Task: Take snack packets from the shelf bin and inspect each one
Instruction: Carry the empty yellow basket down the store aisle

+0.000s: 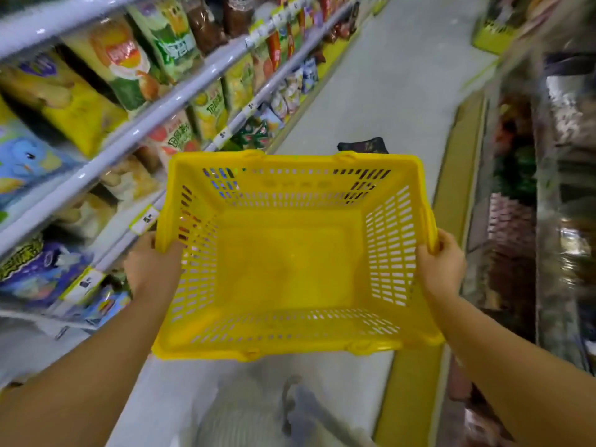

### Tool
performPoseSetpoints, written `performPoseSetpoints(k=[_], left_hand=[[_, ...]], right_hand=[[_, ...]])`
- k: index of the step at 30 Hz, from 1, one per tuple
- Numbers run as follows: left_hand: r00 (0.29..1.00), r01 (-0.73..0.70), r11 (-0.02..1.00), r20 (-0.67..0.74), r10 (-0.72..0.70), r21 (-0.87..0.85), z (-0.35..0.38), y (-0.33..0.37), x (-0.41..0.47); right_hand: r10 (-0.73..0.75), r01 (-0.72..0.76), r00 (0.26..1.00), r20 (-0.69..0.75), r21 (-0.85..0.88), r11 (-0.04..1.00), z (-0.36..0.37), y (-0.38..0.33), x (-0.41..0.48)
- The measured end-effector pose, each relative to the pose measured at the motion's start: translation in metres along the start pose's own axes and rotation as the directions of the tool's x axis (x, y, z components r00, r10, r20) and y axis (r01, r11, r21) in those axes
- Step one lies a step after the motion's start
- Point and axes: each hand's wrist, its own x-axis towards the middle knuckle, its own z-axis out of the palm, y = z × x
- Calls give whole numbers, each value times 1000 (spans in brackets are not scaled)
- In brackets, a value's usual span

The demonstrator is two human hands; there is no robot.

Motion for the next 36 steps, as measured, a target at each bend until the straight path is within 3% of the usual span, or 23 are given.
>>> performPoseSetpoints(k=[7, 12, 16, 24, 36], left_hand=[[994, -32, 999, 105, 36, -31, 89, 94, 94], [974, -165, 986, 150, 168, -27, 154, 174, 173], [956, -190, 980, 217, 200, -67, 202, 245, 219], [930, -259, 960, 239, 278, -107, 322, 365, 272], [939, -240, 951, 202, 278, -195, 477, 521, 331]], right_hand=[[80, -81, 995, -61, -16, 997, 26, -21, 110], [109, -107, 985, -136, 22, 994, 42, -49, 187], [147, -143, 969, -199, 33, 989, 45, -64, 250], [178, -166, 953, -246, 71, 984, 45, -72, 397], [164, -153, 955, -249, 63, 986, 45, -92, 632]])
